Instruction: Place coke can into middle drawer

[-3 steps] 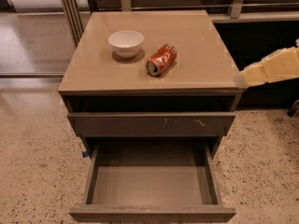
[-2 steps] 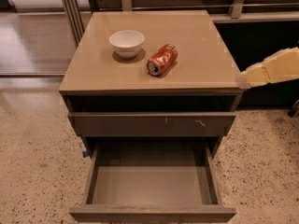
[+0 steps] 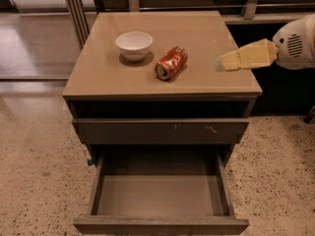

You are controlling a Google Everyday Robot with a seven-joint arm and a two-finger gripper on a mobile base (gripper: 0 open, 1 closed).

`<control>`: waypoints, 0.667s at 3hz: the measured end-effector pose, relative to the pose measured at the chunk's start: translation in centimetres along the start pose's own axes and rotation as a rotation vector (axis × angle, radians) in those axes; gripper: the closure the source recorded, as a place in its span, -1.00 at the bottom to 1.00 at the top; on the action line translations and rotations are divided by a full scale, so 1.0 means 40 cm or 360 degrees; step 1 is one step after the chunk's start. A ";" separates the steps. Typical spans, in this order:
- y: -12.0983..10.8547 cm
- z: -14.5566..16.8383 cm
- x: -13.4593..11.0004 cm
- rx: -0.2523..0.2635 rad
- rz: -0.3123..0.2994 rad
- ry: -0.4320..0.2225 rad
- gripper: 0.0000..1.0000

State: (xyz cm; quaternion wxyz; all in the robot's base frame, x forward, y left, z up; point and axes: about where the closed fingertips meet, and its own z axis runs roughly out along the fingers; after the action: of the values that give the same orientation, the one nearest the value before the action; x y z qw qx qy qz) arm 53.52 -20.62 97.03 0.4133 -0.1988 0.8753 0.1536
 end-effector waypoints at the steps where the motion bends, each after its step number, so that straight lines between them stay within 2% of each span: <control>1: 0.048 0.179 -0.121 -0.0091 -0.0032 -0.0029 -1.00; 2: 0.056 0.187 -0.126 -0.0096 -0.0040 -0.0027 -1.00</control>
Offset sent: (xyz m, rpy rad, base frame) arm 0.1051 0.0817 -0.0067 0.0183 -0.0234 0.0572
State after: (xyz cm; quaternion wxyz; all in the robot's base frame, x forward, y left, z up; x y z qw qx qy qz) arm 60.35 -14.30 96.65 0.4163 -0.2209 0.8642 0.1763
